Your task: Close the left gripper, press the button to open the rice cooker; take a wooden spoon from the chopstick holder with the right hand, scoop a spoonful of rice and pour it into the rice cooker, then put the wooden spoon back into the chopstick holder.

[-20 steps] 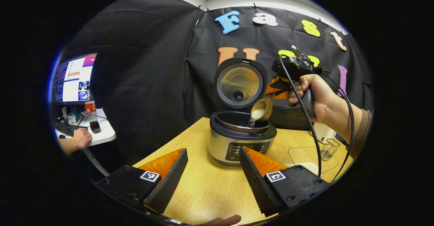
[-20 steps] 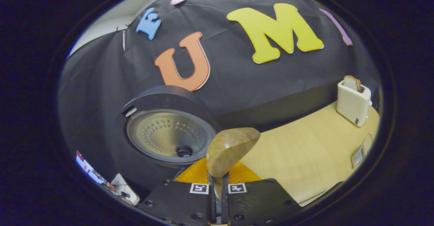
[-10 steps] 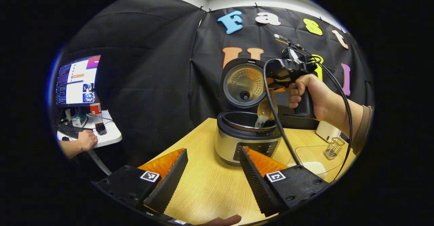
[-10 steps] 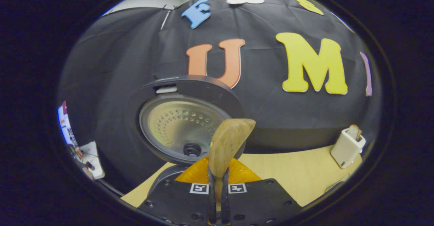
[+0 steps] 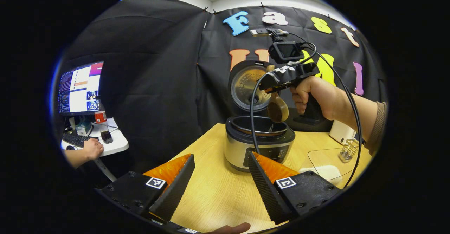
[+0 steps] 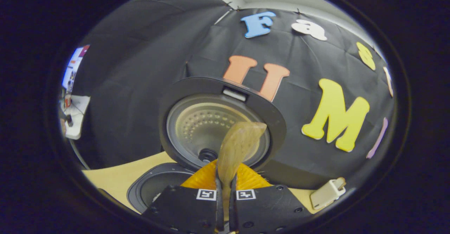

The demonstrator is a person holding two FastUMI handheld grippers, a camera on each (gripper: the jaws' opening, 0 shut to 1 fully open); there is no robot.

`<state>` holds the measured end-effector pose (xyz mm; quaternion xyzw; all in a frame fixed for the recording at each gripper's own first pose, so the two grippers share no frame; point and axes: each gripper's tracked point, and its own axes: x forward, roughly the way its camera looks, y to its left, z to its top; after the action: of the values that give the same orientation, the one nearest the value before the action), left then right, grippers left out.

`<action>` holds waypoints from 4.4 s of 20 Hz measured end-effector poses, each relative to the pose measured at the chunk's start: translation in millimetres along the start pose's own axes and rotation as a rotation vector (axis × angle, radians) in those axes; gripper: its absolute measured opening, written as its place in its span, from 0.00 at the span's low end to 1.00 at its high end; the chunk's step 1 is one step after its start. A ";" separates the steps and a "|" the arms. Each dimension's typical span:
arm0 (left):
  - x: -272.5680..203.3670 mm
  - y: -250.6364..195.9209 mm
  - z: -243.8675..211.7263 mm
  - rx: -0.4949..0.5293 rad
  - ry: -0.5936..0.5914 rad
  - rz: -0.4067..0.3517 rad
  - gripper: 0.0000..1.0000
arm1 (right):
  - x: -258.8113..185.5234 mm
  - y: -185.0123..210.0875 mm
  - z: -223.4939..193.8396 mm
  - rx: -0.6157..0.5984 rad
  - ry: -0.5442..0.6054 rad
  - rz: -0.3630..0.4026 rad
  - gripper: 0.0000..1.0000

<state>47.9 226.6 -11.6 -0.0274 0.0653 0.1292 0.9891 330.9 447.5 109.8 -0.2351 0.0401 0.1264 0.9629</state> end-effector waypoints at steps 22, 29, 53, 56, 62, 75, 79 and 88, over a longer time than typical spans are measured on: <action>-34.4 -68.5 27.5 0.047 -0.073 -0.105 0.98 | -130.9 -261.8 -105.6 0.284 0.092 -0.346 0.07; -43.0 -87.4 32.3 -0.005 -0.078 -0.144 0.98 | -170.5 -357.1 -194.7 0.401 0.190 -0.480 0.07; -54.0 -145.4 27.0 0.075 -0.095 -0.244 1.00 | -157.4 -370.8 -313.7 0.561 0.337 -0.450 0.25; -54.6 -146.8 28.7 0.075 -0.104 -0.241 0.98 | -156.3 -378.8 -314.4 0.563 0.323 -0.455 0.37; -53.7 -150.6 29.8 0.052 -0.111 -0.221 0.98 | -161.0 -394.3 -322.0 0.573 0.290 -0.461 0.39; -13.3 -137.8 75.2 0.019 -0.079 -0.212 0.98 | -203.3 -413.5 -292.8 0.336 0.105 -0.459 0.96; 13.9 -125.2 125.7 0.084 -0.117 -0.141 0.98 | -219.1 -389.9 -299.5 0.357 0.090 -0.406 0.95; 39.5 -143.6 258.8 0.106 -0.235 -0.115 0.97 | -254.9 -366.8 -345.7 0.359 0.100 -0.345 0.96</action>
<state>154.6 116.3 244.7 0.0367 -0.0458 0.0709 0.9958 175.1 -84.3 0.5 -0.0698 0.0690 -0.0606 0.9933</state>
